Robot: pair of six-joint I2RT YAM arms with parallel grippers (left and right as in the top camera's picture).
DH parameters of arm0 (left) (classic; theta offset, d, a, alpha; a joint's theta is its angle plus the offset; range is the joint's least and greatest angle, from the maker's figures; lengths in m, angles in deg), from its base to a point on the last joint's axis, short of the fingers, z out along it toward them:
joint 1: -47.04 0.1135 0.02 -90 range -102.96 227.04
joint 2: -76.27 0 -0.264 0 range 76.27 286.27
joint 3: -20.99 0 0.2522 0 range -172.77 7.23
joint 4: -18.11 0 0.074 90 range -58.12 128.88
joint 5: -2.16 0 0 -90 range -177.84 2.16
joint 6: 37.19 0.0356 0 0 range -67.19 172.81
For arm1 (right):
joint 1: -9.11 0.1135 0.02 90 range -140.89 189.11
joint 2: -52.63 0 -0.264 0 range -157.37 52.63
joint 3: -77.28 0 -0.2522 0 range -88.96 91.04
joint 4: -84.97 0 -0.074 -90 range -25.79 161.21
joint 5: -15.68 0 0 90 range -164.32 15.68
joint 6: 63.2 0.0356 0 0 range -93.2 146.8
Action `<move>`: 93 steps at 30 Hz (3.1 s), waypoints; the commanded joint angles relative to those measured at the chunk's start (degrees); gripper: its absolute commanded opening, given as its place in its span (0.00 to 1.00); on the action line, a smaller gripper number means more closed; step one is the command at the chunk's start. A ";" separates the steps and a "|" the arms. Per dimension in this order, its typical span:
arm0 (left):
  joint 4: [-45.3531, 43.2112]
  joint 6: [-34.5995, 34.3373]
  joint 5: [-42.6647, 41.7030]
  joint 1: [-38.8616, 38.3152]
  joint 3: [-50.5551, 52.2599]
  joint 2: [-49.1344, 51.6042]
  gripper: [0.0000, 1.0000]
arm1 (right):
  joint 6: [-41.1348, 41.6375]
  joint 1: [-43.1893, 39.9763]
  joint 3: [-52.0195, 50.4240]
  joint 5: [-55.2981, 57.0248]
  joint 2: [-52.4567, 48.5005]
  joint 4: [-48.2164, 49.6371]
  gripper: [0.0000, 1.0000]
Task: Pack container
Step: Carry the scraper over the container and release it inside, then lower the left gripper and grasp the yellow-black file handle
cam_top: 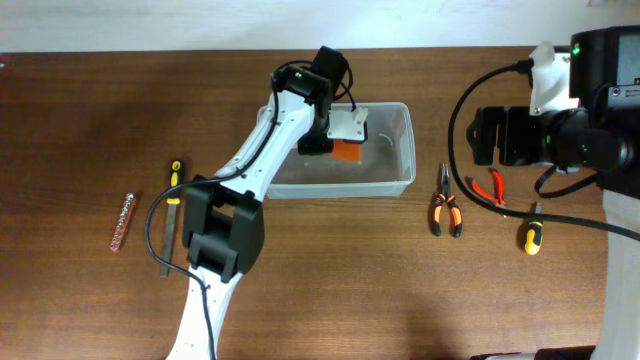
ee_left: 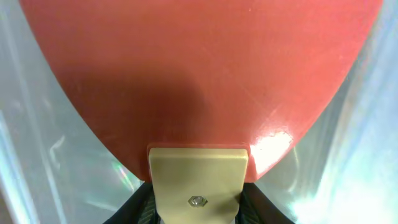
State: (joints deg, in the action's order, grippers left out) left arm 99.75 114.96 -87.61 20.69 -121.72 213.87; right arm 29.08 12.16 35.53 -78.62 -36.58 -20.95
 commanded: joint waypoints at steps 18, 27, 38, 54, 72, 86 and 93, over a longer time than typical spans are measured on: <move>3.96 -23.12 -1.53 10.01 -0.28 -13.14 0.99 | -0.35 -0.17 -0.20 0.48 -0.15 -0.61 0.99; 18.10 -30.12 2.84 10.80 -0.28 -17.22 0.95 | -0.37 -0.17 -0.20 0.50 -0.17 -0.72 0.99; 28.50 -43.12 -9.57 20.61 1.68 -17.33 0.90 | -0.37 -0.17 -0.20 0.48 -0.20 -0.42 0.99; 9.75 -55.28 -6.45 37.05 31.15 -17.27 0.69 | -0.37 -0.17 -0.20 0.48 -0.20 -0.15 0.99; -0.02 -55.21 -0.07 37.48 40.19 -17.25 0.71 | -0.37 -0.17 -0.20 0.48 -0.20 -0.17 0.99; -10.93 -54.25 1.53 37.51 40.22 -15.67 0.75 | -0.37 -0.17 -0.20 0.48 -0.20 -0.48 0.99; -11.61 -50.69 1.27 37.48 40.76 -12.24 0.70 | -0.37 -0.17 -0.20 0.48 -0.20 -0.87 0.99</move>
State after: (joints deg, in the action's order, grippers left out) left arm 87.99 62.02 -86.71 57.85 -81.52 198.88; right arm 29.13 12.14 35.53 -78.62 -36.64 -21.70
